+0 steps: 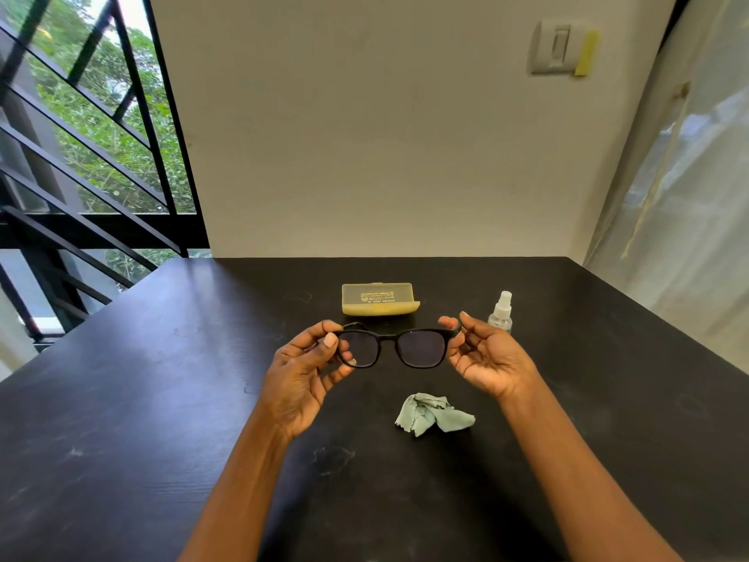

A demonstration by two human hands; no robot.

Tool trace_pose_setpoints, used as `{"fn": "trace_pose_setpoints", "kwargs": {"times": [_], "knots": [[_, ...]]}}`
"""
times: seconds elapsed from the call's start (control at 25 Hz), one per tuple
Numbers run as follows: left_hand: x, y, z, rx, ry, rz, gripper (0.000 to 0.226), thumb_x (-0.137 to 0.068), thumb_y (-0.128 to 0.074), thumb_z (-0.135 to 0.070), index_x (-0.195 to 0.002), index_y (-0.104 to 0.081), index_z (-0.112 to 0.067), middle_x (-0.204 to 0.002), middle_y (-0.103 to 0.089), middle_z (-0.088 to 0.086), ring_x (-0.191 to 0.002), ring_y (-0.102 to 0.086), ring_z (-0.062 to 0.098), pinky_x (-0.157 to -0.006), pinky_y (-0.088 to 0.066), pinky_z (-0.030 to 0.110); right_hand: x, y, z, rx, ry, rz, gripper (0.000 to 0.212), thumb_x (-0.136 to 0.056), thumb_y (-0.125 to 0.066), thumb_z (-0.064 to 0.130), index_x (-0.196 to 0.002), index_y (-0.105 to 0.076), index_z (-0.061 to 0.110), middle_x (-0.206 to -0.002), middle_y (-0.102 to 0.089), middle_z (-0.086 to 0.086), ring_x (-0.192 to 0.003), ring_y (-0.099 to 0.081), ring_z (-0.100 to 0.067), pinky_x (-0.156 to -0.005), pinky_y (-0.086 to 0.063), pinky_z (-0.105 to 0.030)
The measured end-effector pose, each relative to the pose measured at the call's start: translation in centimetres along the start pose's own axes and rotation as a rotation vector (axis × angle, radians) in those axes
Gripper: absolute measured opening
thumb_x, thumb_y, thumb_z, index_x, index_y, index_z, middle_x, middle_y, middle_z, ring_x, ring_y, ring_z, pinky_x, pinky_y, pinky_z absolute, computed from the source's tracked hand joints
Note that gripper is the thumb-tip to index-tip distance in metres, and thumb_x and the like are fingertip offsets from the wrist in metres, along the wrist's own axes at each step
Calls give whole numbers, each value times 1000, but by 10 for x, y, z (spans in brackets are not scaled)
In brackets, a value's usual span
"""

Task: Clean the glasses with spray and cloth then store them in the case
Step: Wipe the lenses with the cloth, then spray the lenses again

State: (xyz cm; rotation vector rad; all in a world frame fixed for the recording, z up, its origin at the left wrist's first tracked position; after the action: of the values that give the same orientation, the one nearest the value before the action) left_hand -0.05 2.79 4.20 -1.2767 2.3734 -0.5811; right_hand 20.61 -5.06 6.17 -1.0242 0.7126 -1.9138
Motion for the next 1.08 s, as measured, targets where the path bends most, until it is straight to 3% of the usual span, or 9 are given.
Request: {"fn": "trace_pose_setpoints", "kwargs": {"times": [0.12, 0.28, 0.4, 0.56, 0.8, 0.92, 1.08], "knots": [[0, 2, 1, 16, -8, -15, 57, -32, -93, -36, -82, -75, -17, -71, -69, 7, -67, -68, 17, -58, -58, 26, 4, -2, 2, -22, -12, 35, 10, -90, -52, 4, -92, -59, -3, -78, -60, -12, -44, -58, -12, -39, -48, -16], [-2, 3, 4, 28, -22, -91, 25, -66, -70, -16, -91, -71, -13, -72, -70, 6, -68, -68, 16, -61, -59, 25, 11, -7, 7, -67, 3, 64, 14, -90, -49, 1, -81, -59, -1, -67, -62, -10, -45, -61, -14, -40, -49, -18], [-7, 7, 9, -13, -16, -219, 17, -80, -57, -3, -92, -67, -11, -75, -69, 3, -70, -66, 14, -64, -58, 23, 19, -17, 13, -29, 105, 72, 15, -91, -49, 2, -80, -60, 1, -62, -65, -7, -47, -63, -12, -41, -49, -18], [-9, 12, 14, -252, 3, -360, 7, -79, -65, -5, -76, -59, -9, -69, -53, 7, -60, -48, 15, -53, -48, 21, 36, -31, 24, 232, 381, 105, 21, -92, -49, 4, -74, -60, 8, -57, -63, -1, -52, -61, -9, -45, -50, -17], [-4, -14, 23, -395, -73, -301, 10, -75, -69, -1, -72, -64, -9, -67, -58, 6, -64, -51, 15, -58, -47, 22, 39, -37, 15, 658, 695, 90, 14, -92, -52, 6, -81, -60, 10, -71, -61, -5, -54, -60, -5, -55, -54, -19], [-6, -23, 24, -408, -91, -270, 14, -77, -67, 1, -78, -69, -13, -73, -66, 5, -71, -60, 14, -64, -52, 19, 35, -35, 5, 854, 785, 47, 14, -92, -54, 8, -82, -61, 15, -75, -63, -2, -56, -62, -4, -59, -54, -19], [-8, -31, 26, -569, -165, -232, 29, -81, -62, 5, -98, -66, -19, -95, -69, 1, -90, -65, 8, -81, -52, 20, 34, -34, -11, 1094, 918, 52, 19, -90, -57, 10, -79, -60, 25, -78, -65, 4, -61, -64, -5, -68, -57, -29]]}}
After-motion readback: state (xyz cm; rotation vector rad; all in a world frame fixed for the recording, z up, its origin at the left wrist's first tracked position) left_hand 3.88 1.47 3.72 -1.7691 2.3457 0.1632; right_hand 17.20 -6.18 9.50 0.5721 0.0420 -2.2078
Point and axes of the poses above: each hand's wrist, its own x-axis away from the middle knuckle, its own y-axis out of the back of the hand, z = x × y, the point moved 3 cm from there along -x, towards the middle knuckle
